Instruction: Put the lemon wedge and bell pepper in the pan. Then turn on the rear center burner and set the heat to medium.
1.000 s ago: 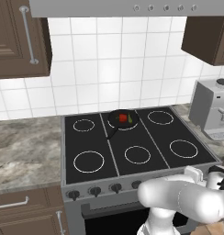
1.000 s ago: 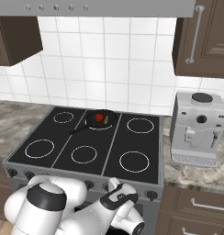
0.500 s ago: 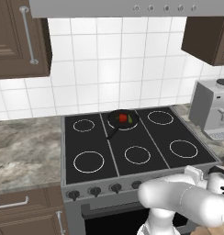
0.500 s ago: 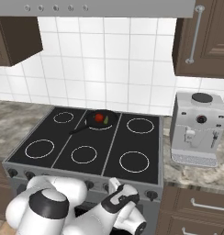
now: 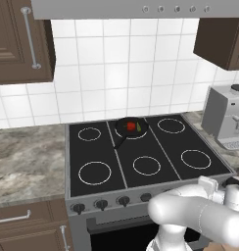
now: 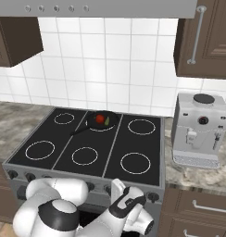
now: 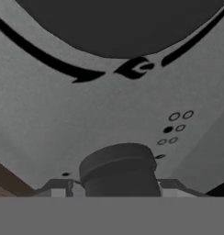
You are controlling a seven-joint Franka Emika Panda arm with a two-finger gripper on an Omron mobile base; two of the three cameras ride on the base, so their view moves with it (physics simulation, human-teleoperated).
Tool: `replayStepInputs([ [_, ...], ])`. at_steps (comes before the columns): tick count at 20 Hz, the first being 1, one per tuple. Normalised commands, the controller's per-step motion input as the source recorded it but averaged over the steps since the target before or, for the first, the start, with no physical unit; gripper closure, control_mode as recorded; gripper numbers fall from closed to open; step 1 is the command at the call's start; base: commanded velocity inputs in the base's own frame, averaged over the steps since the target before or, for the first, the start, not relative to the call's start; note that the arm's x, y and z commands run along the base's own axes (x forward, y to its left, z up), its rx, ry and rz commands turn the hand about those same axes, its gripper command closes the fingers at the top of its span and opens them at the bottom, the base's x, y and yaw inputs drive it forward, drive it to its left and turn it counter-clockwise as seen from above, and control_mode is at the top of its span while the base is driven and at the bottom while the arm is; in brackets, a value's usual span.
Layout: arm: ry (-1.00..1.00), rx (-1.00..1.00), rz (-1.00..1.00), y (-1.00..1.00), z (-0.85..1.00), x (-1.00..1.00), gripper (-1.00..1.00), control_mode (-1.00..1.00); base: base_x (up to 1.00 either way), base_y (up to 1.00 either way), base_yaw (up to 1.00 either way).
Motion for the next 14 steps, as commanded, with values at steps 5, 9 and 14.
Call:
replayStepInputs([
  [5,-0.07,-0.03,0.03,-0.21,-0.02,0.27,1.00,-1.00,0.00,0.00,0.00],
  [9,-0.16,-0.20,0.01,-0.16,0.00,0.06,1.00,-1.00,0.00,0.00,0.00],
  [14,-0.16,-0.28,0.01,-0.03,0.00,0.10,1.00,-1.00,0.00,0.00,0.00],
])
